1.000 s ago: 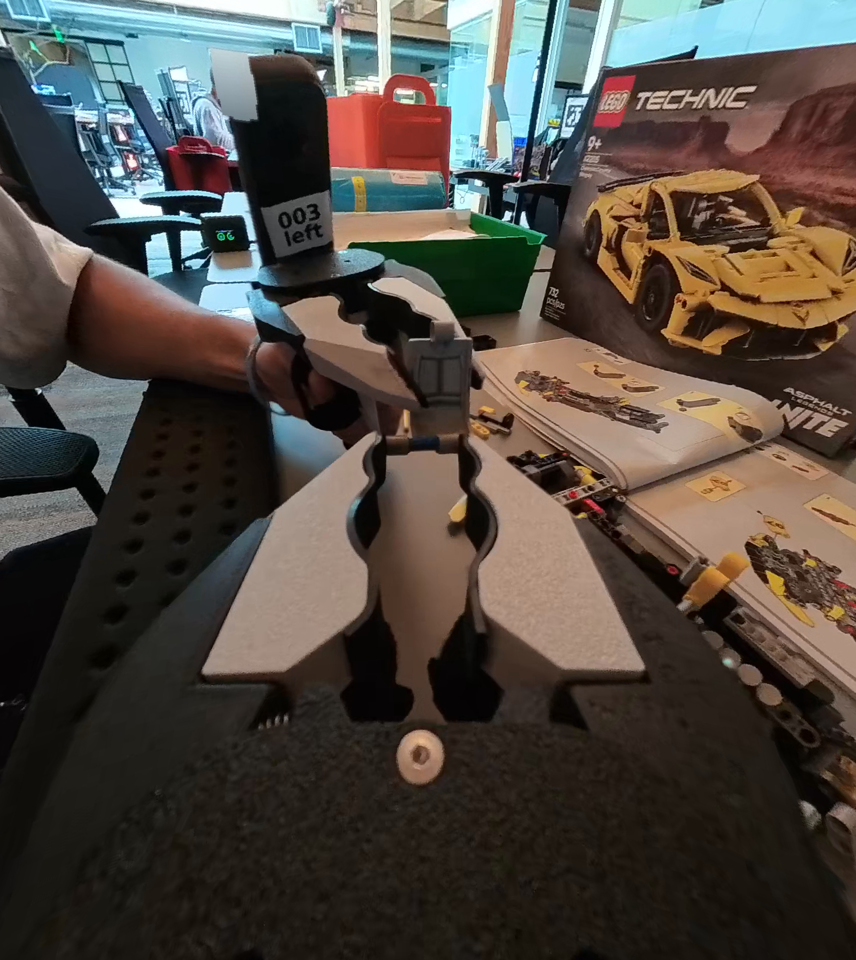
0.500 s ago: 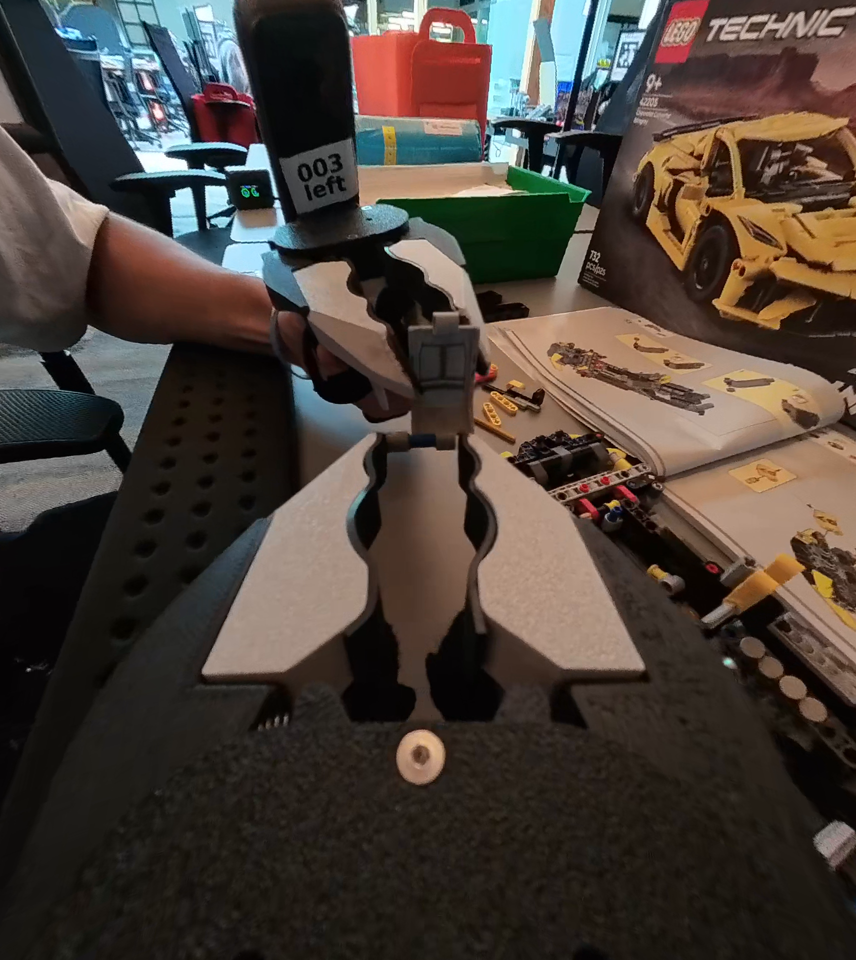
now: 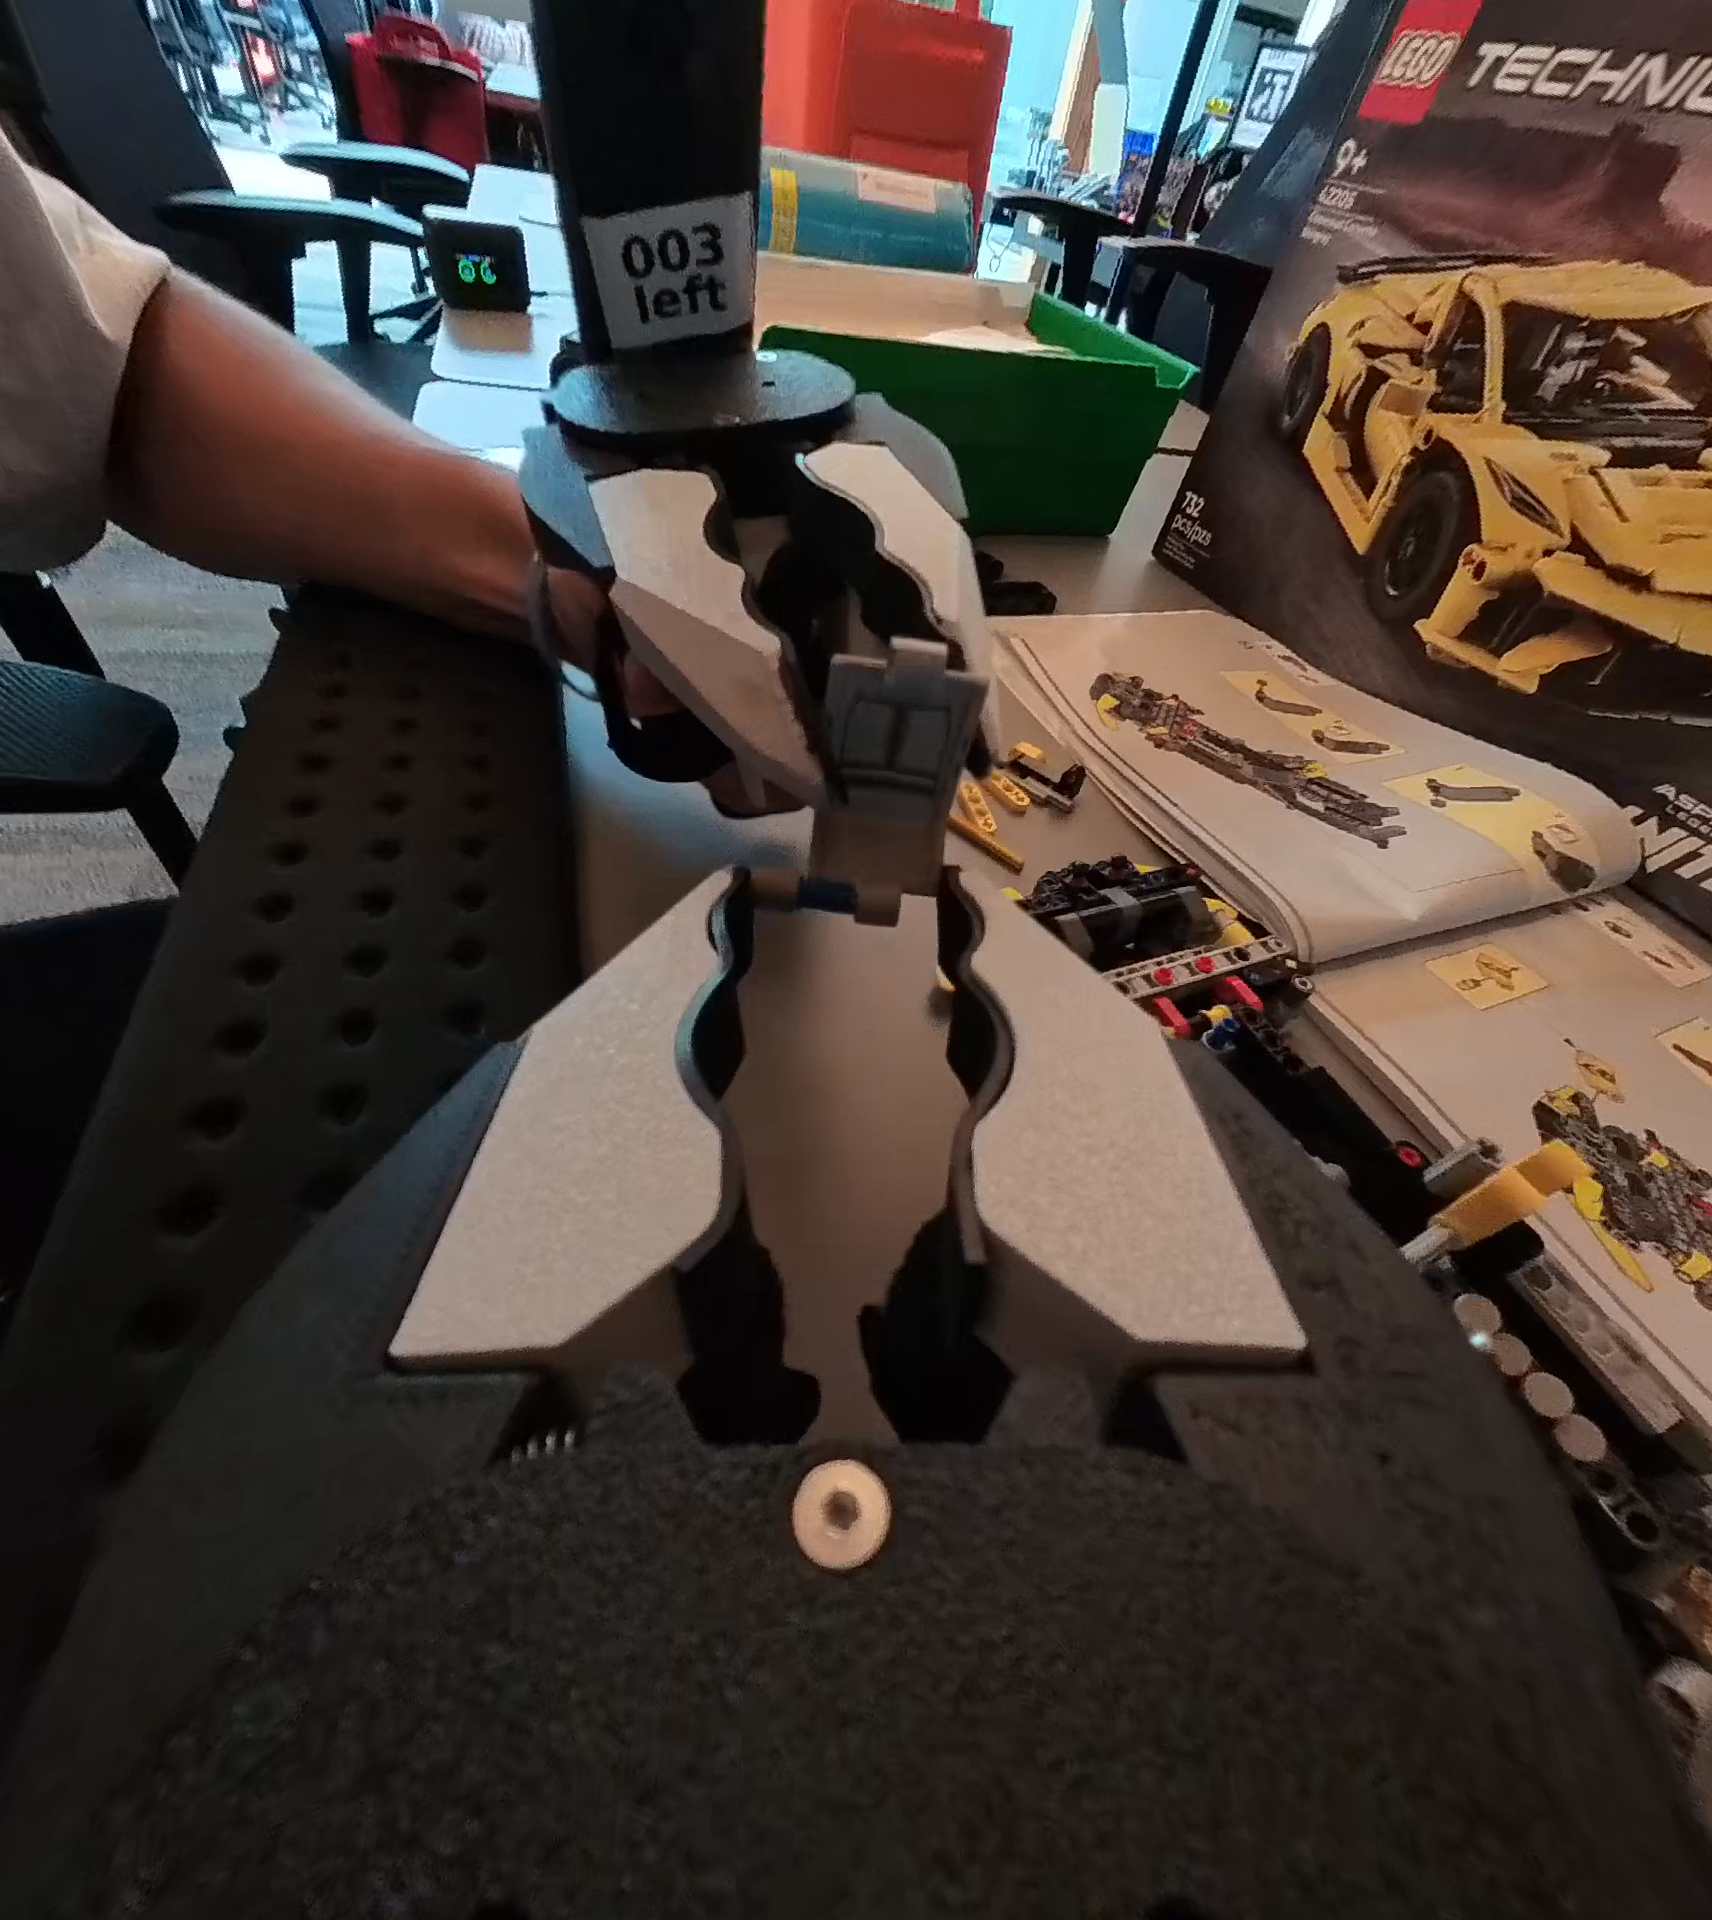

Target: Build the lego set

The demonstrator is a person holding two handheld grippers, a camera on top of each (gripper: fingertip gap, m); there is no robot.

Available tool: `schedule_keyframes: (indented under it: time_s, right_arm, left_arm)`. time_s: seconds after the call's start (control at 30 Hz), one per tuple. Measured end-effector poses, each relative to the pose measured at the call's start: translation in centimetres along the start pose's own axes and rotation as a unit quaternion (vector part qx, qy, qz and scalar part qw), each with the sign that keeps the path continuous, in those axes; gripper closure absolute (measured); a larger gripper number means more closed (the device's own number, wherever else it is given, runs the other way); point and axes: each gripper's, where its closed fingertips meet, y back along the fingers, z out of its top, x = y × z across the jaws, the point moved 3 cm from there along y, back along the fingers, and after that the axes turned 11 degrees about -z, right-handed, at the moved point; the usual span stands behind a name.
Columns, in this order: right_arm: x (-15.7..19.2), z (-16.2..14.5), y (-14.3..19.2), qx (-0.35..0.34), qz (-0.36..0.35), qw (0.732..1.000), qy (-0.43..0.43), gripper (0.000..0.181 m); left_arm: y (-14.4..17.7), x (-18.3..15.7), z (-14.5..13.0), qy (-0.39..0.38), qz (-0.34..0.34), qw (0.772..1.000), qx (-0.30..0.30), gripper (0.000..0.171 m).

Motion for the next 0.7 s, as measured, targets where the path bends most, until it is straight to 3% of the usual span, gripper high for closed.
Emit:
schedule_keyframes:
  time_s: [0.17,0.43,0.7]
  right_arm:
    - [0.05,-0.74,-0.29,0.038,-0.010,0.999,0.032,0.149]
    - [-0.22,-0.88,-0.17,0.042,-0.024,0.997,0.055,0.156]
    - [-0.83,-0.49,-0.13,0.025,-0.024,0.999,-0.010,0.156]
  left_arm:
    - [-0.16,-0.12,-0.60,-0.019,0.004,1.000,0.023,0.150]
    - [-0.22,-0.26,-0.68,-0.027,0.001,0.999,0.026,0.150]
    - [0.20,0.46,-0.46,-0.027,0.016,0.999,0.019,0.151]
